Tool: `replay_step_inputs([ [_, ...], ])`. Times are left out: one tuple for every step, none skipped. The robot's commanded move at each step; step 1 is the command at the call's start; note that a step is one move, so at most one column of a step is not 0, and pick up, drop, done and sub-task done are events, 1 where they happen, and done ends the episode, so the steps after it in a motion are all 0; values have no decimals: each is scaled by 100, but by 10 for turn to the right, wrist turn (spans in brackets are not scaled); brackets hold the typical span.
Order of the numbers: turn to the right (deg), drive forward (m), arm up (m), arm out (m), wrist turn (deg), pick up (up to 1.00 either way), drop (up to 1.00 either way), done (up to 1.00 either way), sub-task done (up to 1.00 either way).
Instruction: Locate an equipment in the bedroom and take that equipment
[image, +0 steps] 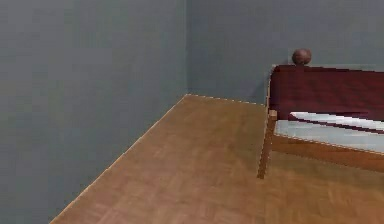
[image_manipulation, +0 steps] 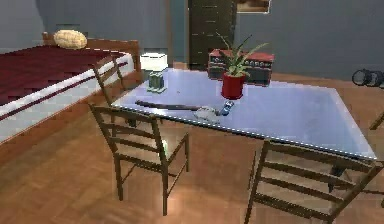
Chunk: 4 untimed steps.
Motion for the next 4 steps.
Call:
replay_step_inputs([
  [0,100,0,0,0,0,0,0,0],
  [0,25,0,0,0,0,0,0,0],
  [60,0,0,0,0,0,0,0,0],
  [30,0,0,0,0,0,0,0,0],
])
